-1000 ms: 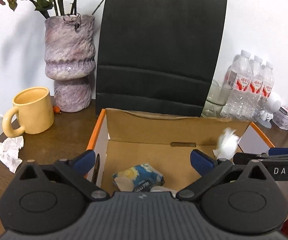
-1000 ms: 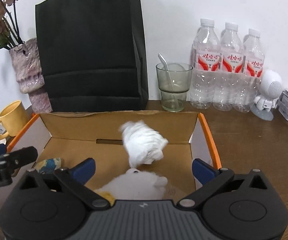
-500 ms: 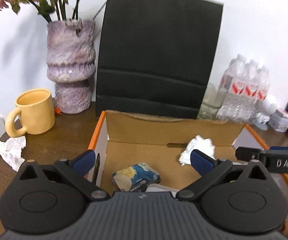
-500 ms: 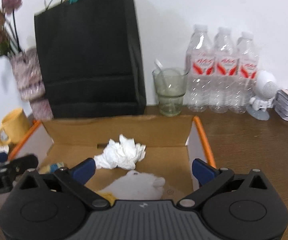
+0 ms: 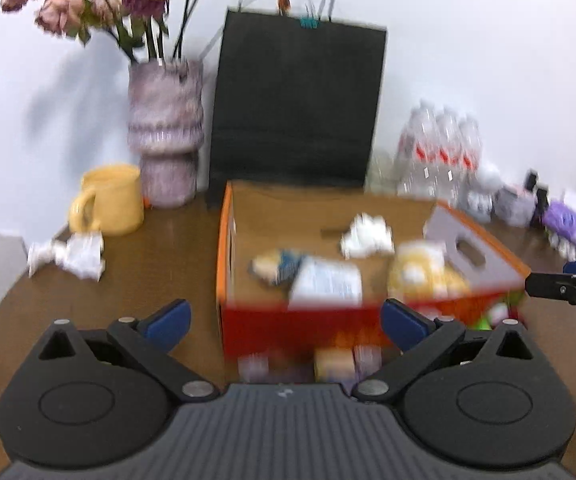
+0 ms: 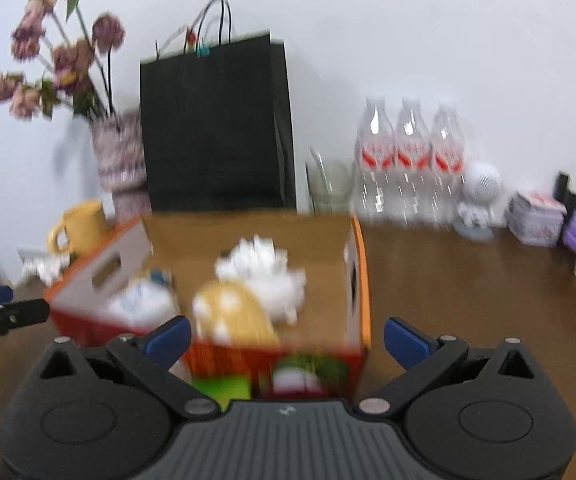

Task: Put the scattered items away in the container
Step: 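Return to the table and grasp the purple pouch with the left gripper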

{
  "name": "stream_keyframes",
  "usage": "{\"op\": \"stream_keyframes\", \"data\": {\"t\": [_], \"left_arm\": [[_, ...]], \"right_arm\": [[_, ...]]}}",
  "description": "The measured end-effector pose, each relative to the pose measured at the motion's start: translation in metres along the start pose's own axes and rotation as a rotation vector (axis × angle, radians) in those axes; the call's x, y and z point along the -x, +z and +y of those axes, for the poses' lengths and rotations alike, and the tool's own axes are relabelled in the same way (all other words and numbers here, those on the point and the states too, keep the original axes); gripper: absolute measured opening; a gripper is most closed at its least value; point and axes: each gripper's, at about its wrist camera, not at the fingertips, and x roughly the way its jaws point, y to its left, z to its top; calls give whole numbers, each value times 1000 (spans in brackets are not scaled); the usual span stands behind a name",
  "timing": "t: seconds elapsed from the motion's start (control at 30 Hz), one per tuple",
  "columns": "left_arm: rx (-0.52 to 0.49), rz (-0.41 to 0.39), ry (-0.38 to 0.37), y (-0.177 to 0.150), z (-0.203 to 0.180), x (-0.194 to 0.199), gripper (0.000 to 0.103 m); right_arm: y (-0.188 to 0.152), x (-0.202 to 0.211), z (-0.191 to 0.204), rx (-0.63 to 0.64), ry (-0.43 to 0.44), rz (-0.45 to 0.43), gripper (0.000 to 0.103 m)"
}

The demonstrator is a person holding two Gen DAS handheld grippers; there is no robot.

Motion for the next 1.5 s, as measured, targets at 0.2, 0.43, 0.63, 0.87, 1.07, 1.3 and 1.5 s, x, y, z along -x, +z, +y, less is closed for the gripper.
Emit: {"op": "stream_keyframes", "data": {"t": [0.2,0.43,0.63,0.87,1.07,1.3,1.5], "left_arm": [[10,85,-67,-34,-14,6,103],[48,172,-90,-54,-35,-8,103],[26,186,-81,-56,-48,-16,103],[-16,190,-61,-59,-56,-23,83],[-25,150,-124,-62,-51,-14,14],[-7,101,-142,-62,-46,-2,11],[10,68,-154,-60,-42,8,11]], "right_arm": [[-49,8,0,9,-34,93,102],[-71,-1,1,19,-50,135,98],[-72,-5,2,27,-48,134,96],[-75,-13,4,26,-17,165,67],[-77,-6,1,8,26,143,17],[-77,-1,-1,-14,47,127,4],[-75,7,-4,-32,47,95,3]]}}
